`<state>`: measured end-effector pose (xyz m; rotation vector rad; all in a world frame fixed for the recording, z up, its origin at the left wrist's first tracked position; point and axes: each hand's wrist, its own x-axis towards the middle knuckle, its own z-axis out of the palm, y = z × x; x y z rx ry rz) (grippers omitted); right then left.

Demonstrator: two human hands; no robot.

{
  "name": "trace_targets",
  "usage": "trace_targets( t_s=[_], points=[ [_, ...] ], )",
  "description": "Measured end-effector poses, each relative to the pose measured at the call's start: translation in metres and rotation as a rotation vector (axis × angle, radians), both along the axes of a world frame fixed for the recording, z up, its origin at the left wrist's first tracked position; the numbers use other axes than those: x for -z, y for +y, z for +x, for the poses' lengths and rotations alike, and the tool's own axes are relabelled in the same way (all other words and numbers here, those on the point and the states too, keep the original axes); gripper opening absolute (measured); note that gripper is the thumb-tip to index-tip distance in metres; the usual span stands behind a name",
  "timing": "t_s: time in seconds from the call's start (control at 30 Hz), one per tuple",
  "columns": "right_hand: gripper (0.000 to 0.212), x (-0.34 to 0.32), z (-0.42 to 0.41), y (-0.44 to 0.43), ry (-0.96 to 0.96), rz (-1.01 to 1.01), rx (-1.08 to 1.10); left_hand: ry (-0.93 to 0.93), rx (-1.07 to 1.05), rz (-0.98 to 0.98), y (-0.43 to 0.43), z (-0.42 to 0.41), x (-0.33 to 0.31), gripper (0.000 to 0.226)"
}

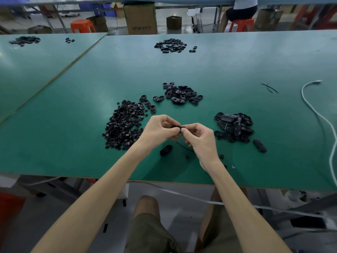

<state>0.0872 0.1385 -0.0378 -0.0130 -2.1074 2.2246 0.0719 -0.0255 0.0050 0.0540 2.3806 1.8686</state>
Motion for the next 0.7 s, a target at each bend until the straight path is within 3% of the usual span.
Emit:
trace_targets(
  t_s=[0.2, 0.7],
  points=[
    [0.006, 0.001, 0.000, 0.000, -0.010, 0.011, 0.022, -0.011, -0.072, 0.031, 0.007, 0.002, 0.008, 0.007],
    [0.010, -0.001, -0.001, 0.002, -0.014, 0.026, -0.010, -0.082, -0.028, -0.003, 0.000, 0.001, -0.006, 0.014]
  ],
)
